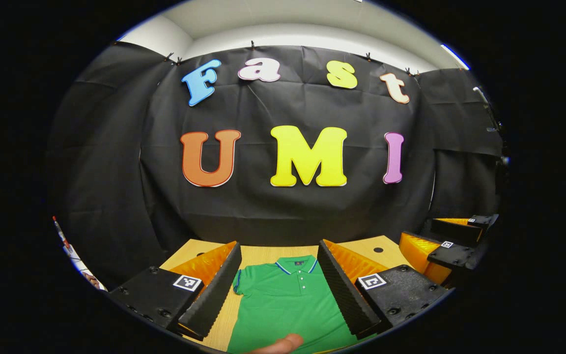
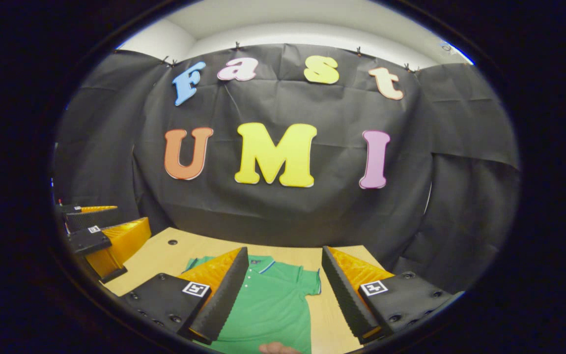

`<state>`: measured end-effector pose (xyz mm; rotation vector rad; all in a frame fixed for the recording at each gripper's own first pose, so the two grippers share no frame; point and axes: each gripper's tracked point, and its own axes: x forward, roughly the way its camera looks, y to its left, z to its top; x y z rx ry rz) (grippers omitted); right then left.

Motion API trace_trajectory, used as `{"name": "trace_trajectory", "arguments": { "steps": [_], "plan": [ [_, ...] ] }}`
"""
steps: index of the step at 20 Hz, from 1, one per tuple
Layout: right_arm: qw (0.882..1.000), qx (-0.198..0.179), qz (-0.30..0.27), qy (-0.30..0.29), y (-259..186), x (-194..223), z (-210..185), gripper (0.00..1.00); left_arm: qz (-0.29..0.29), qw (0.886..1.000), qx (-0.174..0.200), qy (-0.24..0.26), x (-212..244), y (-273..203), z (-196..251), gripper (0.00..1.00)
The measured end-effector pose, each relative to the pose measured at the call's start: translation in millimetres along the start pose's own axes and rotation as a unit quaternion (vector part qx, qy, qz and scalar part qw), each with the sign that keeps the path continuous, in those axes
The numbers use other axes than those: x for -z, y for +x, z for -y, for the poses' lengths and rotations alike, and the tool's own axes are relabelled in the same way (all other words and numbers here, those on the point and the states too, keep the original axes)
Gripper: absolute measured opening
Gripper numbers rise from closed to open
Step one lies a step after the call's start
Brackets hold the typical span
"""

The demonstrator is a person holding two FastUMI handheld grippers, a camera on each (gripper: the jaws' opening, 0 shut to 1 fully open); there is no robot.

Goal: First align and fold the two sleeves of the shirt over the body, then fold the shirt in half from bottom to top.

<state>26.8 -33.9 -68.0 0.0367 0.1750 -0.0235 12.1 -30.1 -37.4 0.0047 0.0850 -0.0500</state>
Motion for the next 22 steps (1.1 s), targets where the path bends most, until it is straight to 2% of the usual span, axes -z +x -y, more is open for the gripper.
{"name": "trace_trajectory", "arguments": {
  "steps": [3, 5, 7, 12, 14, 15, 18, 22],
  "plan": [
    [1.0, 0.014, -0.026, 0.006, 17.8, 25.9, 21.7, 0.95, -0.005, 1.0, 0.003, 0.001, 3.1, 0.2, 10.4, 1.0],
    [0.999, 0.025, -0.036, 0.002, 35.8, 39.6, 39.5, 0.92, -0.001, 1.0, 0.003, 0.007, -0.3, 1.8, 17.5, 1.0],
    [0.998, 0.031, -0.045, -0.006, 57.4, 53.4, 56.9, 0.95, 0.006, 1.0, -0.003, 0.014, -7.0, 2.7, 20.9, 1.0],
    [0.994, 0.036, -0.102, 0.008, 128.8, 100.0, 98.5, 0.98, 0.002, 0.999, -0.043, 0.012, -16.2, 8.7, 22.9, 1.0],
    [0.991, 0.035, -0.129, 0.013, 162.9, 122.3, 110.8, 0.95, -0.007, 0.998, -0.064, 0.004, -15.3, 11.4, 23.5, 1.0],
    [0.989, 0.033, -0.145, 0.012, 180.2, 135.4, 115.1, 0.93, -0.011, 0.997, -0.079, 0.009, -16.5, 11.2, 20.2, 1.0],
    [0.982, 0.027, -0.185, 0.016, 221.3, 172.7, 124.8, 0.95, -0.012, 0.993, -0.115, 0.026, -25.1, 7.4, 17.3, 1.0],
    [0.974, 0.037, -0.224, 0.027, 269.5, 213.3, 131.5, 0.95, -0.005, 0.991, -0.131, 0.018, -39.3, 2.8, 20.4, 1.0]
  ]
}}
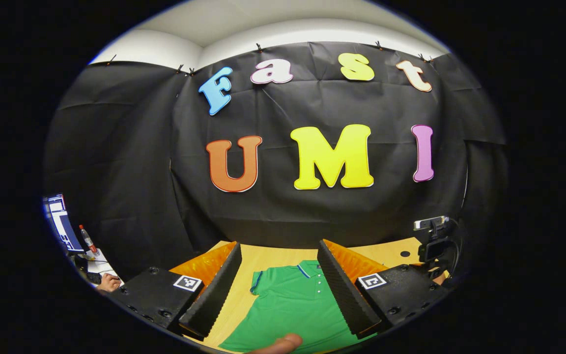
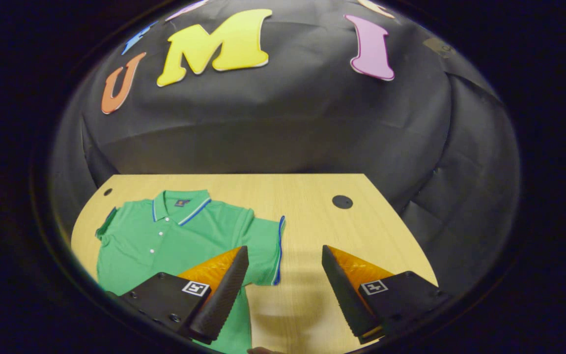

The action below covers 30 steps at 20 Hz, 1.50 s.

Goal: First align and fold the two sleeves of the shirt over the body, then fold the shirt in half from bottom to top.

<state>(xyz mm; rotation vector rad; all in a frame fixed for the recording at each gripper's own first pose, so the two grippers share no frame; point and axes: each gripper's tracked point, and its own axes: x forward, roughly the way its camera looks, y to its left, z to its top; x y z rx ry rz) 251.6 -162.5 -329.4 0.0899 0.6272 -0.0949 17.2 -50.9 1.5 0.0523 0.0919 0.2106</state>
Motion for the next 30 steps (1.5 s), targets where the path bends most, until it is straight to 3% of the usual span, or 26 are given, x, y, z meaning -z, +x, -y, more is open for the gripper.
{"name": "trace_trajectory", "arguments": {
  "steps": [4, 12, 14, 16, 19, 20, 22, 23, 25, 30],
  "plan": [
    [0.999, 0.008, -0.048, 0.019, 46.0, 19.8, 0.1, 0.95, -0.009, 1.0, -0.003, -0.002, 6.5, 0.1, 1.4, 0.99],
    [0.996, 0.018, -0.086, 0.011, 100.0, 26.9, -9.8, 0.95, -0.053, 0.999, -0.004, 0.005, 34.6, 7.9, -9.6, 0.99],
    [0.995, 0.017, -0.09, 0.026, 103.3, 27.2, -12.0, 0.8, -0.059, 0.998, -0.006, 0.006, 39.5, 8.9, -13.6, 1.0],
    [0.995, 0.013, -0.091, 0.03, 102.9, 28.8, -12.1, 0.77, -0.064, 0.998, -0.008, 0.007, 43.7, 11.7, -15.8, 1.0],
    [0.995, 0.007, -0.095, 0.03, 101.9, 30.0, -18.1, 0.31, -0.073, 0.997, -0.006, 0.004, 48.9, 14.7, -17.6, 1.0],
    [0.995, 0.0, -0.094, 0.028, 100.8, 26.3, -21.3, 0.29, -0.075, 0.997, -0.006, 0.004, 50.2, 14.6, -18.1, 1.0],
    [0.994, -0.006, -0.098, 0.039, 105.0, 32.2, -24.7, 0.05, -0.075, 0.997, -0.003, 0.006, 49.9, 15.0, -17.3, 1.0],
    [0.994, -0.012, -0.099, 0.043, 100.5, 30.1, -27.0, 0.1, -0.075, 0.997, -0.002, 0.008, 48.7, 16.1, -17.5, 1.0],
    [0.994, -0.013, -0.101, 0.037, 99.1, 30.4, -24.0, 0.03, -0.072, 0.997, 0.001, 0.011, 47.5, 14.5, -17.2, 1.0],
    [0.996, -0.015, -0.079, 0.036, 86.6, 10.6, -23.6, 0.03, -0.069, 0.998, 0.006, 0.012, 46.5, 11.5, -20.0, 1.0]
  ]
}}
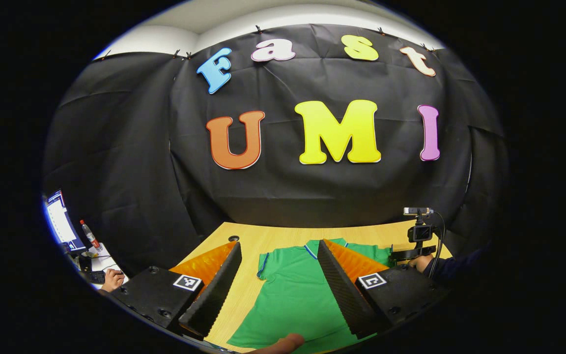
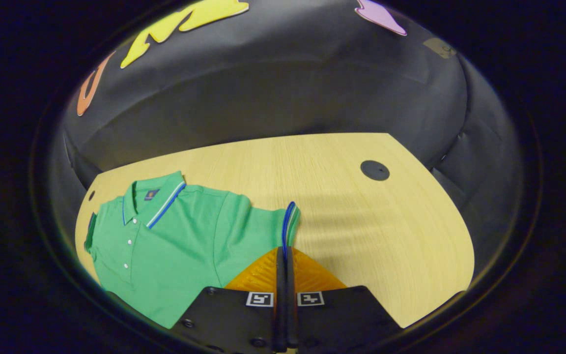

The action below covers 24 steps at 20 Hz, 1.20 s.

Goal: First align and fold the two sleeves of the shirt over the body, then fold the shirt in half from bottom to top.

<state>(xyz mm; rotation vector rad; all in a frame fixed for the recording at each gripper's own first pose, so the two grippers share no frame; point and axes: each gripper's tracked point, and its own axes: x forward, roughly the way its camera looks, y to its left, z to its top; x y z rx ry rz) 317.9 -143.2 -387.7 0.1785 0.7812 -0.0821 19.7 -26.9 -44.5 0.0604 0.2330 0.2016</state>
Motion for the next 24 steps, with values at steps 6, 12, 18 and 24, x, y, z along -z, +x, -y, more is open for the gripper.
{"name": "trace_trajectory", "arguments": {
  "steps": [6, 12, 18, 24],
  "plan": [
    [0.998, -0.03, 0.041, -0.022, -34.8, -33.4, -45.4, 0.03, 0.015, 1.0, -0.005, -0.011, -7.1, -9.1, -14.2, 0.99],
    [0.994, -0.073, 0.04, -0.077, -51.1, -25.4, -123.9, 0.0, 0.022, 0.999, -0.026, -0.02, -5.1, -22.6, -42.1, 1.0],
    [0.99, -0.079, 0.022, -0.118, -43.0, 7.2, -169.4, 0.03, 0.003, 0.998, -0.053, -0.034, 12.9, -32.9, -70.7, 1.0],
    [0.99, -0.077, 0.0, -0.115, -39.3, 34.2, -186.4, 0.06, -0.02, 0.997, -0.064, -0.046, 29.2, -36.3, -88.7, 1.0]
  ]
}}
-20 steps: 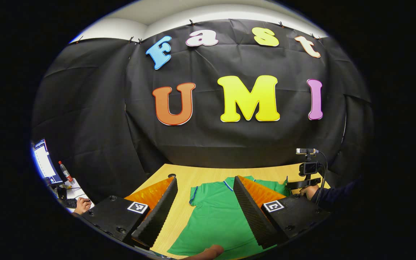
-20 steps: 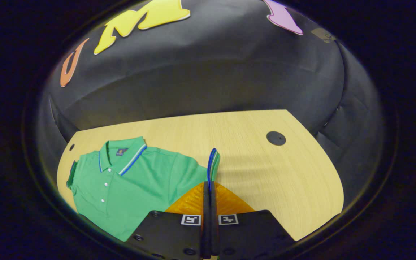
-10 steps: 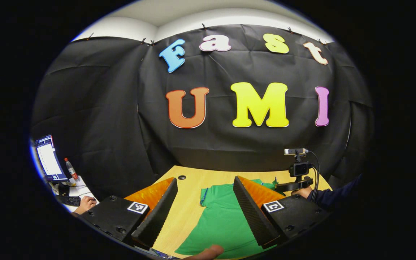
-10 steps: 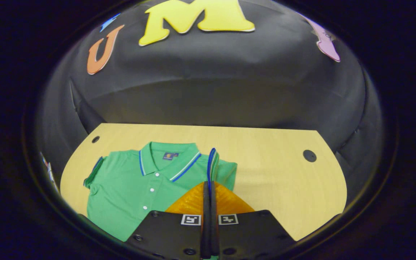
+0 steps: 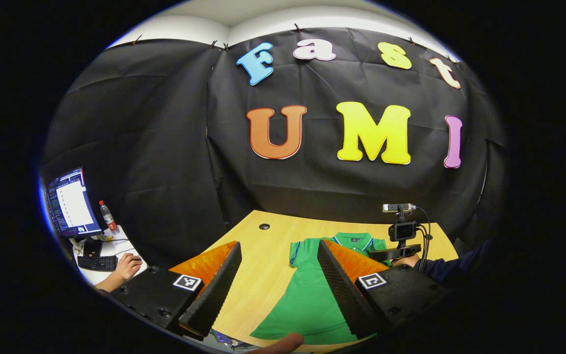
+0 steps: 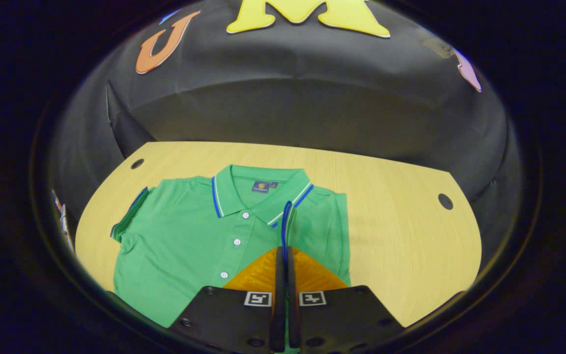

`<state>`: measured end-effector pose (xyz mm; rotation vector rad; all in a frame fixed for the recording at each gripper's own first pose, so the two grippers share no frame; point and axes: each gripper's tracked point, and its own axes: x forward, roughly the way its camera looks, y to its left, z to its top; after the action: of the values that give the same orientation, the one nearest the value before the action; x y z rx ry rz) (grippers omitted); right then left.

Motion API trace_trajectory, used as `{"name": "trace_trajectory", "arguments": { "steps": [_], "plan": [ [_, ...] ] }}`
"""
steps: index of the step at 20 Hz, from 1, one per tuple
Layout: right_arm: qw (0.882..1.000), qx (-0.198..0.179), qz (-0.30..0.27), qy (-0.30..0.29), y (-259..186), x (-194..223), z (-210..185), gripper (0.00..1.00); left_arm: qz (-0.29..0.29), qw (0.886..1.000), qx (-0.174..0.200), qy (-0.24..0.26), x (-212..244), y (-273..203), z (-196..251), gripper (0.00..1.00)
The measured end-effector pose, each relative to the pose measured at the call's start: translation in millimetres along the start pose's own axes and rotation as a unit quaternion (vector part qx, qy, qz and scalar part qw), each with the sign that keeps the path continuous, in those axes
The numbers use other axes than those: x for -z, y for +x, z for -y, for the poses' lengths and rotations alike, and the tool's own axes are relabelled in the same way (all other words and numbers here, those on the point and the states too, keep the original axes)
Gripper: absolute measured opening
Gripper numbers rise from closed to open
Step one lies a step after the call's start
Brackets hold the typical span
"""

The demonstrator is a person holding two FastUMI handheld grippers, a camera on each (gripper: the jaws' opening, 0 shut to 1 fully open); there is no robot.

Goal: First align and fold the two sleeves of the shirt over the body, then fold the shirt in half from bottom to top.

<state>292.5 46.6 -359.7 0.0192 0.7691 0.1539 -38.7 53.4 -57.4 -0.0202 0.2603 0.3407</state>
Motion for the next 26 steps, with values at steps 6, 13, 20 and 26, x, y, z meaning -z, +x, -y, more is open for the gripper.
{"name": "trace_trajectory", "arguments": {
  "steps": [6, 13, 20, 26],
  "plan": [
    [0.999, 0.022, 0.017, 0.02, -39.8, -8.1, 11.9, 0.58, -0.008, 0.999, 0.031, 0.009, 6.0, 15.3, 1.8, 1.0],
    [0.995, 0.041, 0.092, 0.021, -144.1, -37.8, 33.4, 0.94, -0.014, 0.998, 0.06, -0.001, 12.8, 72.7, -7.5, 1.0],
    [0.98, 0.083, 0.179, 0.033, -287.3, -54.2, 57.5, 0.98, -0.045, 0.993, 0.111, -0.019, 44.2, 157.5, 18.6, 1.0],
    [0.972, 0.123, 0.199, 0.022, -372.8, -23.8, 65.8, 0.98, -0.105, 0.986, 0.129, -0.02, 101.5, 238.2, 44.0, 1.0]
  ]
}}
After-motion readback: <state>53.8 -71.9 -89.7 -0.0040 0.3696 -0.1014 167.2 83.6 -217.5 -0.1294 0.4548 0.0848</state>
